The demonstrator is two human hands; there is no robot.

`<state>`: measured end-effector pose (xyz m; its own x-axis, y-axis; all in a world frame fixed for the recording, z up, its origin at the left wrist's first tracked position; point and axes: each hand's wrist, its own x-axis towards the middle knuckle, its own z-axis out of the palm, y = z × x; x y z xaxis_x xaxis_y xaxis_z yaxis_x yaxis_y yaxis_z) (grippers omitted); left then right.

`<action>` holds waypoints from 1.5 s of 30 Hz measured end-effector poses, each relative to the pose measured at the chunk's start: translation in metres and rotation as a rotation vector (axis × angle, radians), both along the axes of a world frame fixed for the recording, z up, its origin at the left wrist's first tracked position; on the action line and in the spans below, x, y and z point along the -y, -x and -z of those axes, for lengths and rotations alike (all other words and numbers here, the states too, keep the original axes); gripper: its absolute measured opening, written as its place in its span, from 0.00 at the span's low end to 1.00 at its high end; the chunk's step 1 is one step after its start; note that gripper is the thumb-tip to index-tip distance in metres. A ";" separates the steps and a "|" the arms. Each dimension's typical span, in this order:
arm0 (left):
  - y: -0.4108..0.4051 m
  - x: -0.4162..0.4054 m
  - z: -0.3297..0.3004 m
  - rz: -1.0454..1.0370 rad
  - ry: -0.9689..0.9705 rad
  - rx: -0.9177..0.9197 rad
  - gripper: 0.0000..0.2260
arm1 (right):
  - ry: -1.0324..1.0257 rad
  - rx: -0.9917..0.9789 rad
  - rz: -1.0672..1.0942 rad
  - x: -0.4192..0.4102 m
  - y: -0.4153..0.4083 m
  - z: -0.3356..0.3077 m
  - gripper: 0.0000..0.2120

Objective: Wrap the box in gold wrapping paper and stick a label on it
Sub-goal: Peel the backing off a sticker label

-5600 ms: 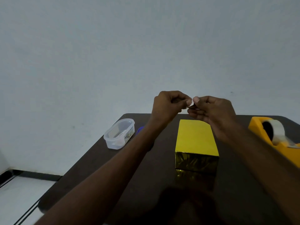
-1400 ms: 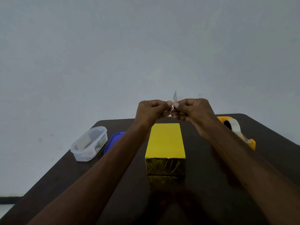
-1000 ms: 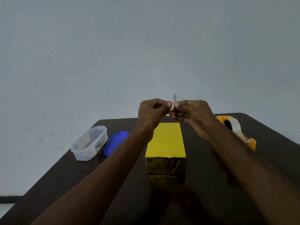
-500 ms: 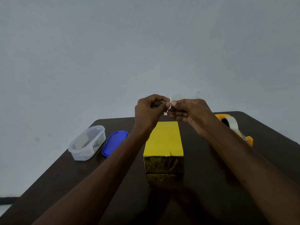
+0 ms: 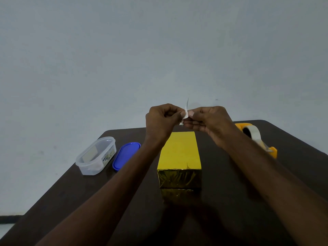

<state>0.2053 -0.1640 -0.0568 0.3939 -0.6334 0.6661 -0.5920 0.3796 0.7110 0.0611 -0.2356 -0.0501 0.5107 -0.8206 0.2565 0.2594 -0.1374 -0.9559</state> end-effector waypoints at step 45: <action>-0.010 0.000 -0.002 0.324 -0.216 -0.367 0.10 | 0.225 -0.063 0.065 0.004 -0.002 0.007 0.07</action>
<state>0.2156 -0.1636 -0.0550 0.3380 -0.8688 0.3618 -0.1660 0.3234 0.9316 0.0634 -0.2396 -0.0574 0.4793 -0.7781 0.4061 0.1838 -0.3635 -0.9133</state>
